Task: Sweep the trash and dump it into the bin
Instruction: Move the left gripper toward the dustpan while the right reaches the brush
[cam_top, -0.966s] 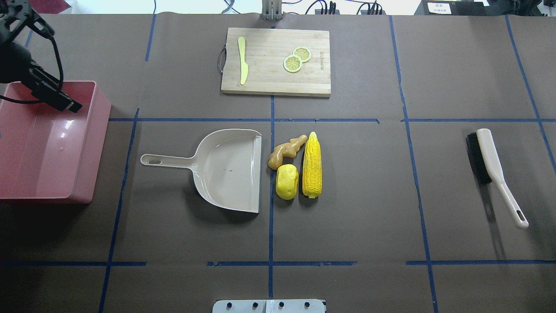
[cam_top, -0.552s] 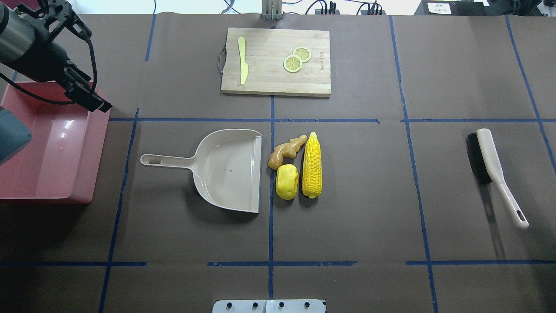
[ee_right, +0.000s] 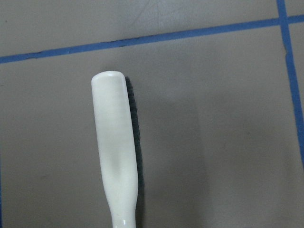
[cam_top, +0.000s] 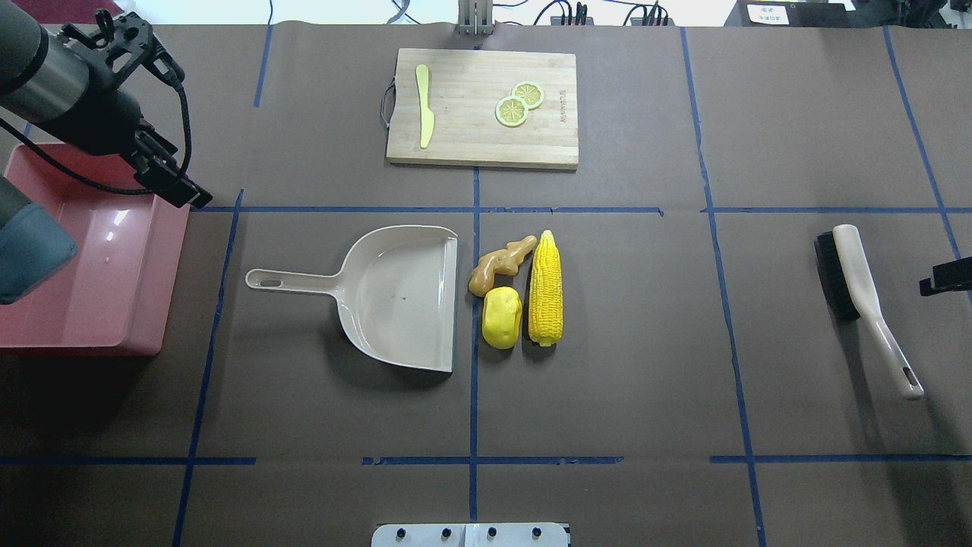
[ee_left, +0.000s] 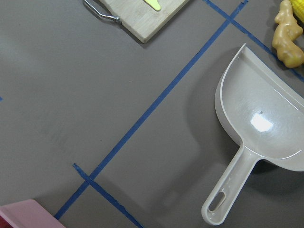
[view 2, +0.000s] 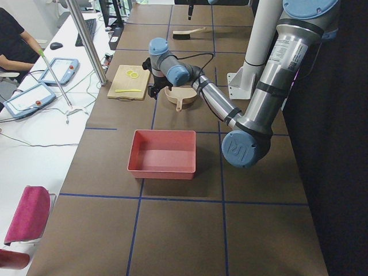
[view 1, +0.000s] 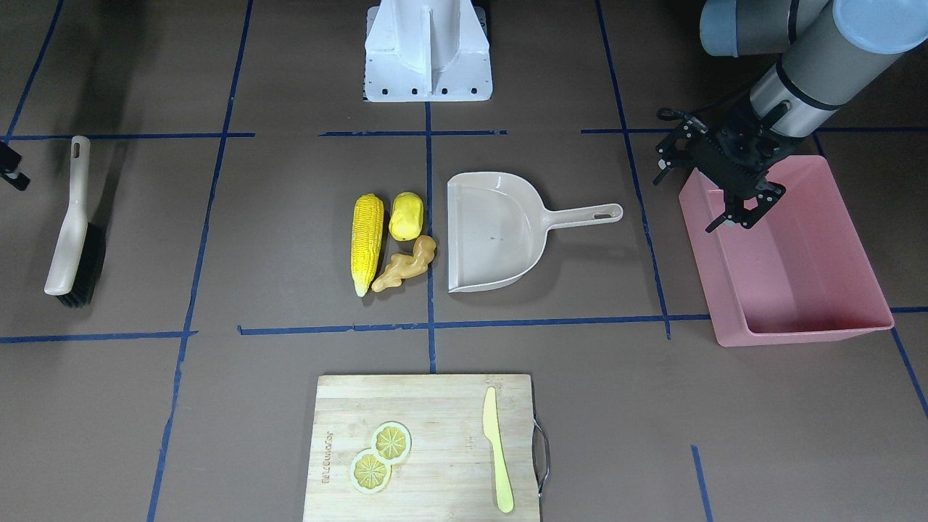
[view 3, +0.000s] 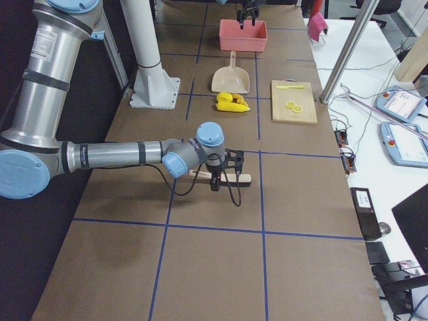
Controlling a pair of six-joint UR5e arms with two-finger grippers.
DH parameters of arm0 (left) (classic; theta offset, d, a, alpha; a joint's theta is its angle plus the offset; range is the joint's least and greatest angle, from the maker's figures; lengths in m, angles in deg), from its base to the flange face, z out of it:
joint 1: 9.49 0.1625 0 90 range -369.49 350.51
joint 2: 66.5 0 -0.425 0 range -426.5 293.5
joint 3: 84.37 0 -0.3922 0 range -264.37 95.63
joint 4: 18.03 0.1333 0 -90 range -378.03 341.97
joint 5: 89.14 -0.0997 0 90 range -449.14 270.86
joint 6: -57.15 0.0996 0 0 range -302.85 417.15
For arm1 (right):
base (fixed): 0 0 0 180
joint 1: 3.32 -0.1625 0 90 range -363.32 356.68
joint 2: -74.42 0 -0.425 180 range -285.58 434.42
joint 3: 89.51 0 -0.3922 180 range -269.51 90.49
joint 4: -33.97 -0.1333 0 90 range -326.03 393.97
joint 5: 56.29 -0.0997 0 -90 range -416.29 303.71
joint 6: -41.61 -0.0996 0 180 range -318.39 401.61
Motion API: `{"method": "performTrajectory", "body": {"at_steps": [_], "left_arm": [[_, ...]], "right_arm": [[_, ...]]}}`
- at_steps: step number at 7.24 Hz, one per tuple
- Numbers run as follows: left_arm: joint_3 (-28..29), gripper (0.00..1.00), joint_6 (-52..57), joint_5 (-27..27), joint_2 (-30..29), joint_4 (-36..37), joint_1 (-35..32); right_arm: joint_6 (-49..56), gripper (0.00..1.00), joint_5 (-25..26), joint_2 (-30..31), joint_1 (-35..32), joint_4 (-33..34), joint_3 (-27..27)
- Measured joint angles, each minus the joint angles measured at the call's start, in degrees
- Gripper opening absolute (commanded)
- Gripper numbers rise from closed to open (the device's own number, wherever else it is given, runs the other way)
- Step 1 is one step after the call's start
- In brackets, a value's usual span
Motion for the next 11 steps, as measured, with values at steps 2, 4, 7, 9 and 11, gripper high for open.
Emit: {"method": "performTrajectory", "body": {"at_steps": [2,4,7,9,11], "left_arm": [[0.2,1.00,0.2,0.0,0.0,0.0,0.1],[0.3,1.00,0.3,0.0,0.0,0.0,0.1],[0.5,1.00,0.3,0.0,0.0,0.0,0.1],[0.8,1.00,0.3,-0.1,0.1,-0.1,0.1],[1.1,1.00,0.4,-0.1,0.1,-0.1,0.2]], "right_arm": [[-4.7,0.99,2.6,0.1,6.0,-2.8,0.2],[-5.6,0.99,3.2,0.2,8.7,-3.1,0.0],[-5.7,0.97,3.4,0.3,12.3,-2.8,-1.6],[-5.7,0.85,3.4,0.2,13.4,-2.7,-2.3],[-5.7,0.83,3.4,0.0,13.5,-2.3,-2.5]]}}
